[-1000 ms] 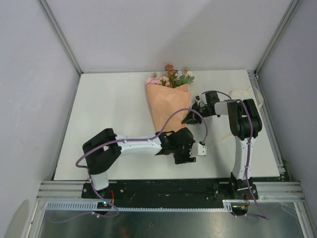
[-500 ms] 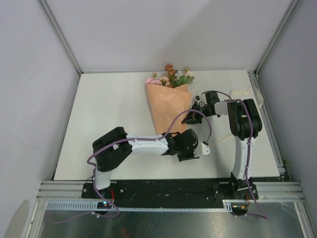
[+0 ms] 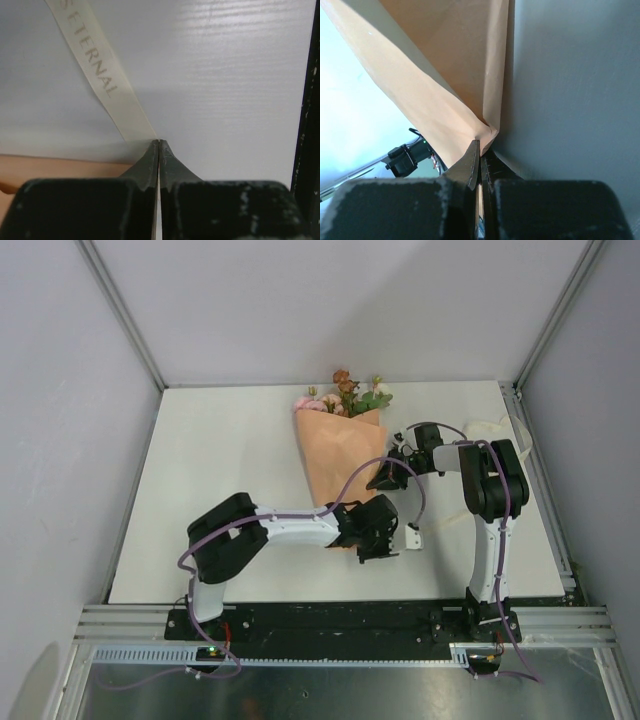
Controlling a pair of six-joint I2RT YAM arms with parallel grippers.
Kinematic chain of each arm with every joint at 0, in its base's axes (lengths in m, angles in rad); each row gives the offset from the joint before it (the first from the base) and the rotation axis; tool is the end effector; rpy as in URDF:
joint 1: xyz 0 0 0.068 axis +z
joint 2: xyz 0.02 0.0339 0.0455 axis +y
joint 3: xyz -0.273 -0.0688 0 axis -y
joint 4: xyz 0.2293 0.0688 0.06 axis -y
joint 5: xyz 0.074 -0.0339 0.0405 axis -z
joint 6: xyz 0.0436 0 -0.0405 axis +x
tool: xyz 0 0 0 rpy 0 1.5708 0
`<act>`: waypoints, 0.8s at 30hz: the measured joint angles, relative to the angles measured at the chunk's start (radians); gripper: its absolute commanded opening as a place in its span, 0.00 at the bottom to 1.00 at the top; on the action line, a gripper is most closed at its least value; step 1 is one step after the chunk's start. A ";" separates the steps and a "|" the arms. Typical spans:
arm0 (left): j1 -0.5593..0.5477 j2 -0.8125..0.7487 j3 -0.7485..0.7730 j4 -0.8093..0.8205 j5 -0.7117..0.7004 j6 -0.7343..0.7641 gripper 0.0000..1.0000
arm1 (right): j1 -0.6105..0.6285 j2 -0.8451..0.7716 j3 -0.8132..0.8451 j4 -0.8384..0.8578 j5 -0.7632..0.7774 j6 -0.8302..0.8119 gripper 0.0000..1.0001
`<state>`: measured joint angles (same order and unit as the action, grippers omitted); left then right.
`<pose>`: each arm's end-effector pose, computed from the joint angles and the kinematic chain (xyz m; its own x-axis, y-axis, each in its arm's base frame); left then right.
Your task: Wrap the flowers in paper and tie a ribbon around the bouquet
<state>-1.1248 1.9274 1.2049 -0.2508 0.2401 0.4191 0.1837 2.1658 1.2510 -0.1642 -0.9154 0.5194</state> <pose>0.1599 -0.3585 0.1665 0.0543 0.8027 -0.5939 0.9983 -0.0311 0.0493 0.3947 0.1085 0.1058 -0.9903 0.1237 -0.0631 0.0140 0.5407 0.8411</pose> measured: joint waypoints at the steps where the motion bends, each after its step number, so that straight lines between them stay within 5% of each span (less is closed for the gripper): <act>1: 0.007 -0.005 0.000 -0.015 0.010 -0.001 0.27 | 0.000 0.000 0.000 -0.001 0.000 0.000 0.00; 3: 0.016 -0.016 0.000 -0.054 0.018 -0.010 0.46 | 0.000 0.000 0.000 -0.002 0.000 -0.001 0.00; 5: 0.023 -0.028 0.000 -0.101 0.019 -0.040 0.52 | 0.000 0.000 0.000 -0.002 0.000 -0.001 0.00; 24: 0.034 0.048 0.100 -0.090 -0.080 -0.296 0.52 | 0.000 0.000 0.001 -0.002 -0.002 -0.005 0.00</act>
<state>-1.0904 1.9759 1.3052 -0.3408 0.1604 0.1234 0.1841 2.1658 1.2518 -0.1658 -0.9169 0.5148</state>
